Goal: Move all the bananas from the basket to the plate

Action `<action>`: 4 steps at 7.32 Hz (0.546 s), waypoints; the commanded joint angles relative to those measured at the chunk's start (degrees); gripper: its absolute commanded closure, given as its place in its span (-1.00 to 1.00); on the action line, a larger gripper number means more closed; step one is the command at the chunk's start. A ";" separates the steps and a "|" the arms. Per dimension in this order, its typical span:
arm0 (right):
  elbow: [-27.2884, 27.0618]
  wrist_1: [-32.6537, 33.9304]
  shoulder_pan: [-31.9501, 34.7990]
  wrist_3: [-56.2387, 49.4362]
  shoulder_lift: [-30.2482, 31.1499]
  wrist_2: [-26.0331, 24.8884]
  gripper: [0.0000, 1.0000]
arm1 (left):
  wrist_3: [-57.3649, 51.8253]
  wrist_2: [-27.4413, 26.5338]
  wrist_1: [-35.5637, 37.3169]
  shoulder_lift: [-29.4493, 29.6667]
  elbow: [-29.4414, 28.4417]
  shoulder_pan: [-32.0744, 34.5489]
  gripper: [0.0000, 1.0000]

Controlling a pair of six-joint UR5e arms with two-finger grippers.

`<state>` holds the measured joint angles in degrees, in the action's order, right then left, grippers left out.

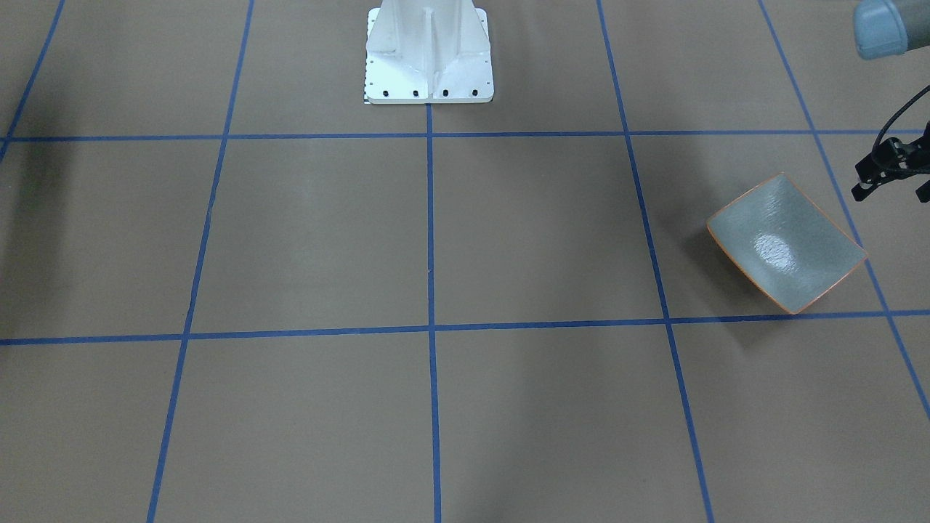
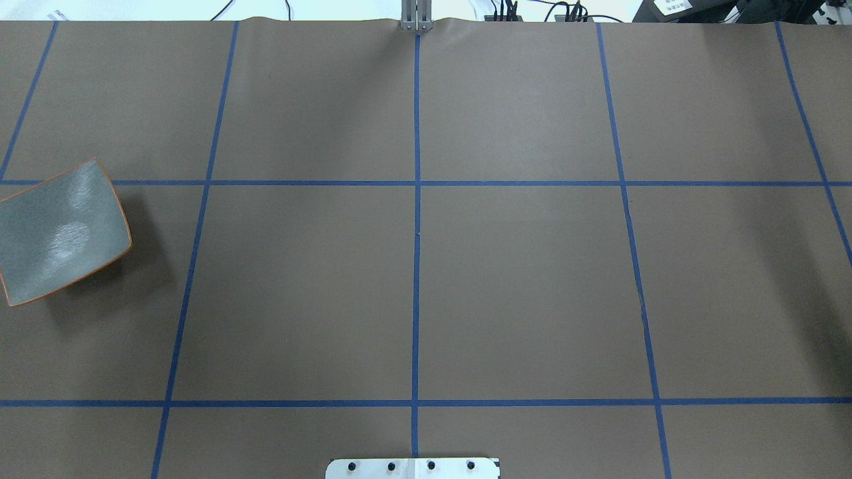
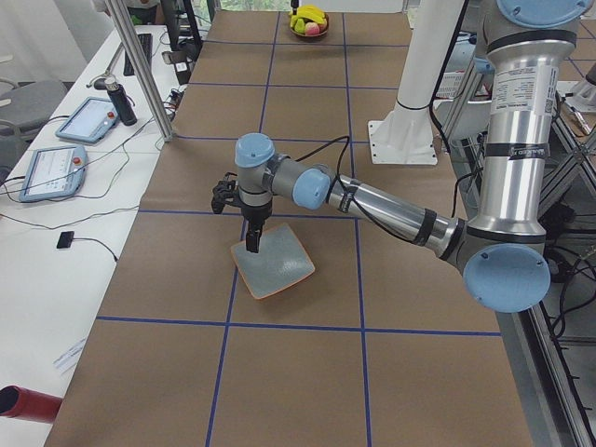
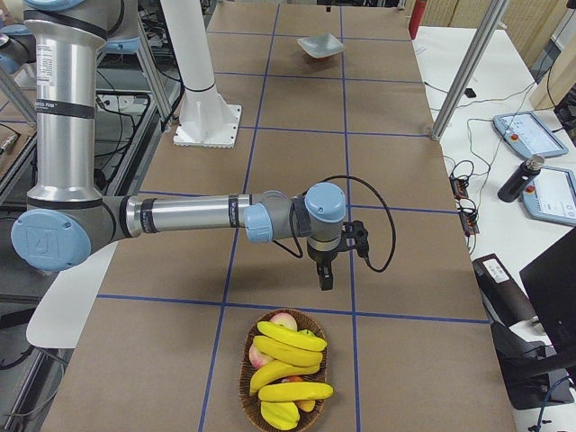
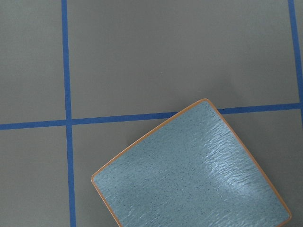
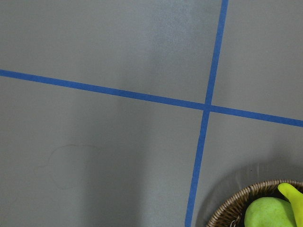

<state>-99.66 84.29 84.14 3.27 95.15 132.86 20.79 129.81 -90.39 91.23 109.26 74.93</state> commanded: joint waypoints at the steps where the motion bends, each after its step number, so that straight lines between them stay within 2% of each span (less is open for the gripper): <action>1: -0.10 0.17 -1.51 1.39 0.56 -6.43 -0.99 | 0.04 0.00 -0.05 0.00 0.25 -0.04 -0.99; 2: -0.01 0.43 -3.96 2.35 0.56 -11.61 -0.99 | 0.04 0.09 -0.05 0.00 0.60 -0.04 -0.99; 3: -0.10 1.91 -5.20 4.10 0.48 -14.18 -0.99 | 0.12 0.09 0.04 0.00 1.13 -0.13 -0.99; 4: -0.27 4.89 -7.82 4.29 0.56 -18.82 -0.99 | 0.12 0.09 0.04 0.00 1.48 -0.13 -0.99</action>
<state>-99.78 86.37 79.11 6.69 95.65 119.32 20.89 129.89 -90.38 91.23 110.24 74.83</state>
